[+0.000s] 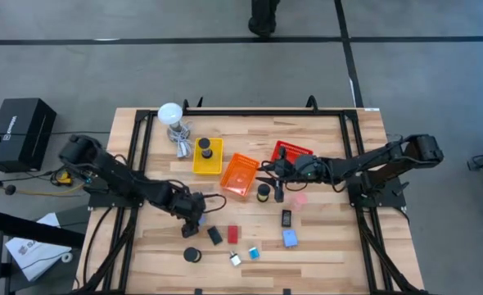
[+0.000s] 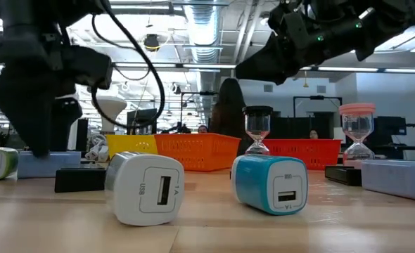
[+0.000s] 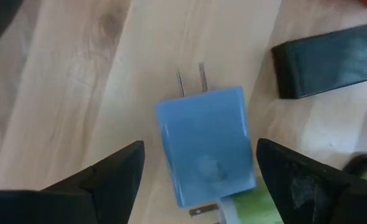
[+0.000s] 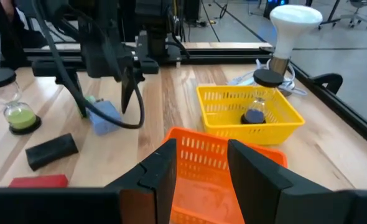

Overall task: Pick & Place Office items
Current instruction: Put the left light blue charger adapter into the orange bin

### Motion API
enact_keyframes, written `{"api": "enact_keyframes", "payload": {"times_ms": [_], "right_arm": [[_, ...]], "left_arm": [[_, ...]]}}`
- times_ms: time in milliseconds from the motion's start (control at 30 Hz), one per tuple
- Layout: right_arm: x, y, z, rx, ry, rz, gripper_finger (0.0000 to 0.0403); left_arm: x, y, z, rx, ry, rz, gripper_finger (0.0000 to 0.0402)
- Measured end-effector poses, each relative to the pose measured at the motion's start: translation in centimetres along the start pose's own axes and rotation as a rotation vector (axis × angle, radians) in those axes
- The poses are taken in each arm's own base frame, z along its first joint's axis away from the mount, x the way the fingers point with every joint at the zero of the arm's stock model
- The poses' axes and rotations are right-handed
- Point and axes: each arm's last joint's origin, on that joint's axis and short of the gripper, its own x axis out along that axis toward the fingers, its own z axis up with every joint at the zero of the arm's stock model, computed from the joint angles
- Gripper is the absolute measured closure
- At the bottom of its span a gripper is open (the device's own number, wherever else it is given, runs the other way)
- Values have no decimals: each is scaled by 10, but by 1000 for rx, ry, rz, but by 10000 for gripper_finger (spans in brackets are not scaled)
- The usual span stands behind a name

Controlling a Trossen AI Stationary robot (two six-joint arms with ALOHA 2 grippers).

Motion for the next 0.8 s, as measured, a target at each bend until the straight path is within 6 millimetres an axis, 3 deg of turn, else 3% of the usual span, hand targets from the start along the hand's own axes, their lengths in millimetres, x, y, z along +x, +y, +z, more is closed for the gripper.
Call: {"api": "enact_keyframes", "payload": {"times_ms": [367,700,800], "right_arm": [[0,0,-1,-18,4,0,269],[0,0,-1,-18,4,0,269],[0,0,-1,-20,4,0,269]], "left_arm": [[11,0,0,6,18,28,102],[7,0,1,-2,1,17,195],[6,1,2,-6,-4,18,199]]}}
